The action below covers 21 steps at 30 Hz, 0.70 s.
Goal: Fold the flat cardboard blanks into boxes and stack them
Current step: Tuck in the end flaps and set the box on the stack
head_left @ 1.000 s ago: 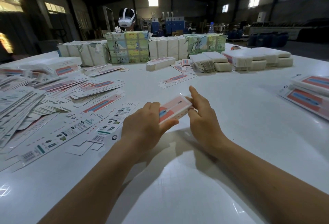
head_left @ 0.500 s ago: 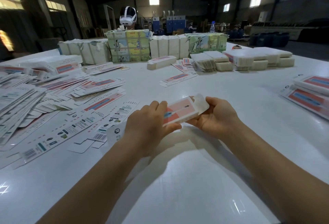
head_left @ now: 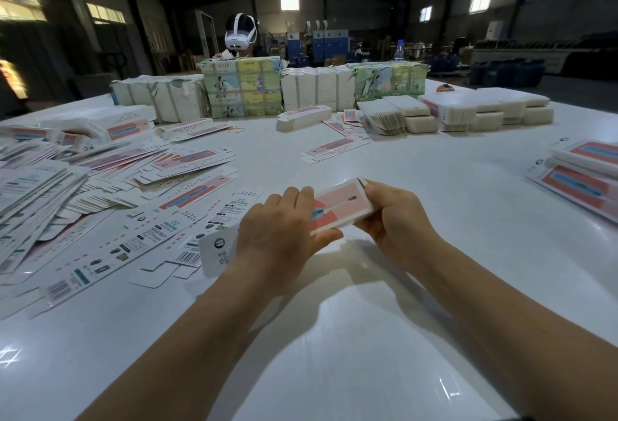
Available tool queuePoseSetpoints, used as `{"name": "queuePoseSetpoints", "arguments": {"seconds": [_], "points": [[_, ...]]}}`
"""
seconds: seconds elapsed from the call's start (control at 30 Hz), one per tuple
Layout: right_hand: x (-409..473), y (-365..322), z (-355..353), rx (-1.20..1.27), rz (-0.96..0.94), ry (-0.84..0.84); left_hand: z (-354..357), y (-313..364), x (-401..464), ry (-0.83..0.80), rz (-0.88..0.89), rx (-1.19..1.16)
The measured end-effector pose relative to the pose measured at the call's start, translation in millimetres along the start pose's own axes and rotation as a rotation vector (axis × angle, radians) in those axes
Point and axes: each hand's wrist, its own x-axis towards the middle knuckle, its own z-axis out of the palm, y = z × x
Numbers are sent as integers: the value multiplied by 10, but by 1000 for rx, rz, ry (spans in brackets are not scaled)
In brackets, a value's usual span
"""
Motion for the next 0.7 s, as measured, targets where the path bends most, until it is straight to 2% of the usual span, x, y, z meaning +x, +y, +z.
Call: {"name": "queuePoseSetpoints", "arguments": {"seconds": [0.17,0.5,0.7], "points": [[-20,-38,-49,-107,38,-19,-70,-24,-12,7,31,58],[-5,-83,-90,-248,28,211,-93,54,-9,6,74,157],[24,-93,-136,-270,50,255,-99,74,-19,-28,85,176]]}}
